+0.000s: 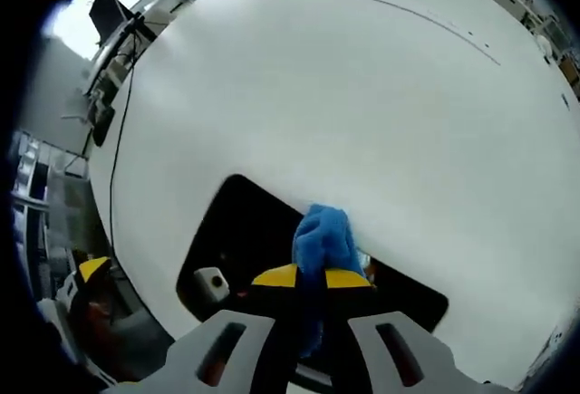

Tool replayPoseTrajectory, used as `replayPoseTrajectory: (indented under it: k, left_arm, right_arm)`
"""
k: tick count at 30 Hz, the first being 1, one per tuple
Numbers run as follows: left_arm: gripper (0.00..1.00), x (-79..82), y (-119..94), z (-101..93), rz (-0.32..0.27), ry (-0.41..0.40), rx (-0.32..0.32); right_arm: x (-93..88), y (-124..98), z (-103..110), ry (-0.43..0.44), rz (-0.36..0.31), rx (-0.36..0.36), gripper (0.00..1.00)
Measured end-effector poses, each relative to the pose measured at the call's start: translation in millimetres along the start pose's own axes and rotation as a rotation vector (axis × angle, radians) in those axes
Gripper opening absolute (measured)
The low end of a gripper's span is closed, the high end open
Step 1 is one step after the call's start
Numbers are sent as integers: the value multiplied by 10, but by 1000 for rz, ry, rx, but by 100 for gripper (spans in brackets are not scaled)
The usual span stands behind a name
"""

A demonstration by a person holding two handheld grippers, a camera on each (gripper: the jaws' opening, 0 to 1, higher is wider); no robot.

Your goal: Wipe the mirror surface with the cleaning cloth until all visible marks leave the cleaned area.

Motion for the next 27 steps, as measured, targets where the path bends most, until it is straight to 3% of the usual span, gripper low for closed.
replayPoseTrajectory:
  k: [9, 12, 16, 19, 22, 27]
  left_arm:
    - [99, -12, 5, 8, -1, -6, 0]
    - [99, -21, 13, 11, 0, -7, -2]
    - [99, -16, 17, -1, 2, -3, -9]
    - [99, -17, 14, -3, -2, -6, -9]
    - [99, -15, 14, -6, -6, -7, -11]
    - [99, -24, 11, -10, 0, -7, -11]
  right_arm:
    - [126, 28, 150, -8, 6, 0, 3]
    - [124, 5, 184, 4, 29, -32, 3]
    - [166, -16, 327, 89, 13, 27, 3]
    - [186, -35, 399, 44, 10, -12, 2]
    - [236, -28, 488, 76, 15, 16, 2]
    - [301, -25, 578, 52, 8, 11, 2]
Point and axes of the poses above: the point that each gripper's makers call its tool centre point, and the gripper's own axes: y roughly forward along the fingers, z roughly to its left, x roughly out of its top, the point moved 7 cm from there along -y, roughly backward along the fingers, and after that the axes turned 14 degrees about -x, right-handed, at the moved point
